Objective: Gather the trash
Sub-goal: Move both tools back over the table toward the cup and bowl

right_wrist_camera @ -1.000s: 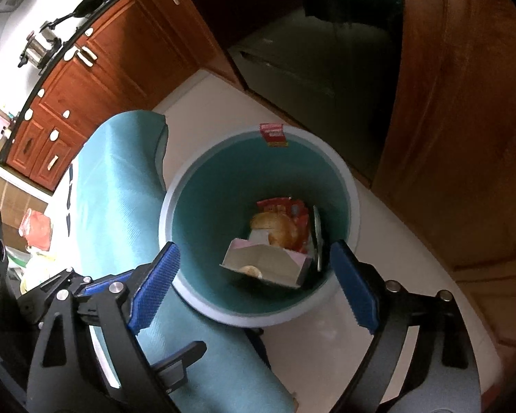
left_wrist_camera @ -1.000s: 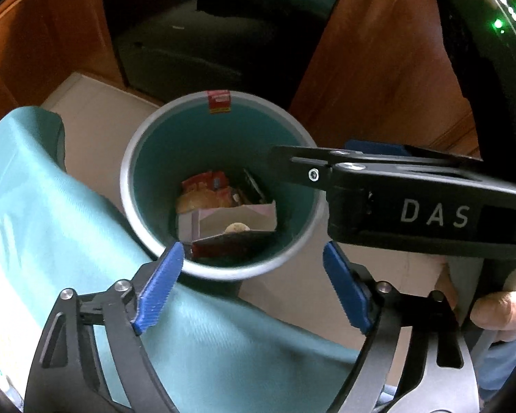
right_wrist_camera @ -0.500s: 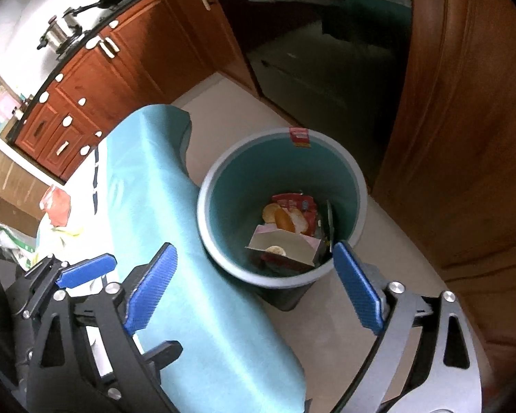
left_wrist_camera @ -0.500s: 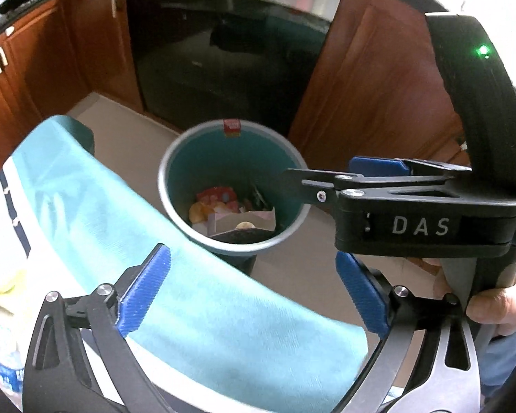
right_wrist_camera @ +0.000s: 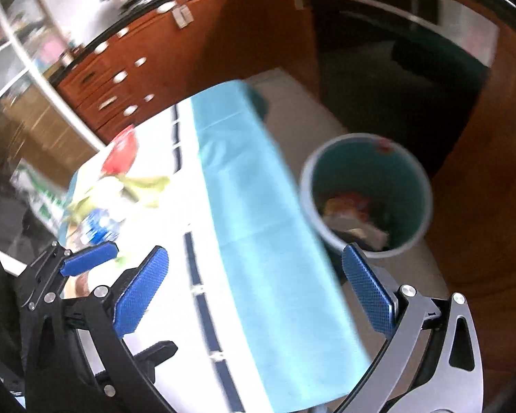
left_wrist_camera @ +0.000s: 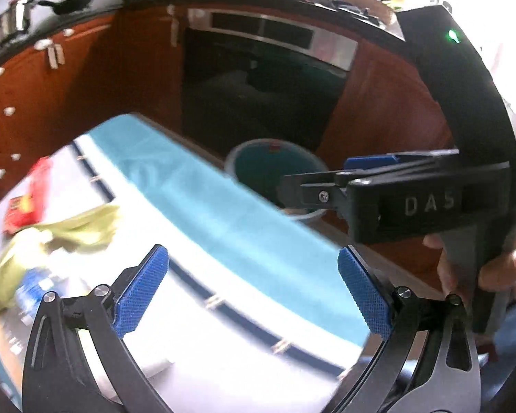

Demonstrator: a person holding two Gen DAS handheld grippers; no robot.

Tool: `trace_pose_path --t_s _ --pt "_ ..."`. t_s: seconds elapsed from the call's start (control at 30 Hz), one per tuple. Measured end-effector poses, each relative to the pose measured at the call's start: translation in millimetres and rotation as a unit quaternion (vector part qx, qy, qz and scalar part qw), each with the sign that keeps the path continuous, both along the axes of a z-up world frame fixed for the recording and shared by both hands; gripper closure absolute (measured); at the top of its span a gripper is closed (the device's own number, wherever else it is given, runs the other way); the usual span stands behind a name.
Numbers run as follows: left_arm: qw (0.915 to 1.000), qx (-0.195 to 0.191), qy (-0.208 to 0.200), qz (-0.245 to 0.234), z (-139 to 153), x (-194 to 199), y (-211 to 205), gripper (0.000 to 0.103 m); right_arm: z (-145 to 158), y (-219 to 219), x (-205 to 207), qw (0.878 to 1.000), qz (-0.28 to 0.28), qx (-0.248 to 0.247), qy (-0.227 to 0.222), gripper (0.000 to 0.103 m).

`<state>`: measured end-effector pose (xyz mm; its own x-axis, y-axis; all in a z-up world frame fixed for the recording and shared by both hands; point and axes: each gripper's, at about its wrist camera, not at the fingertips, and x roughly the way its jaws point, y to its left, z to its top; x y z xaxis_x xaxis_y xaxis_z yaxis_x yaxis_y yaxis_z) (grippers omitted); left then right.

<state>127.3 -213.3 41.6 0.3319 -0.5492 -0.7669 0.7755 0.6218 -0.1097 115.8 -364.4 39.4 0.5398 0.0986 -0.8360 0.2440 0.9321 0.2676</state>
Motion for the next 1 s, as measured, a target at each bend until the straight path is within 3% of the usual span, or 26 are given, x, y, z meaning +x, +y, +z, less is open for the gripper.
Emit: trace_pose_path --t_s 0.2,0.5,0.7,0.77,1.0 --pt "0.9973 0.016 -0.007 0.072 -3.7 9.7 80.5 0.004 -14.2 67.9 22.7 0.998 0.062 0.006 0.025 0.006" --pt "0.9803 0.020 0.017 0.196 -27.1 36.1 202.2 0.004 -44.6 158.3 47.3 0.988 0.124 -0.005 0.087 0.006" --pt "0.9720 0.043 0.030 0.229 -52.7 48.0 227.1 0.004 -61.4 198.2 69.9 0.984 0.135 -0.027 0.110 0.006" --pt "0.9718 0.046 0.035 0.229 -61.5 48.8 231.1 0.004 -70.0 206.1 75.6 0.982 0.133 -0.055 0.120 0.006" --pt "0.9739 0.059 0.050 0.213 -86.6 46.2 228.3 0.004 -87.1 193.1 70.8 0.982 0.114 -0.043 0.146 0.006"
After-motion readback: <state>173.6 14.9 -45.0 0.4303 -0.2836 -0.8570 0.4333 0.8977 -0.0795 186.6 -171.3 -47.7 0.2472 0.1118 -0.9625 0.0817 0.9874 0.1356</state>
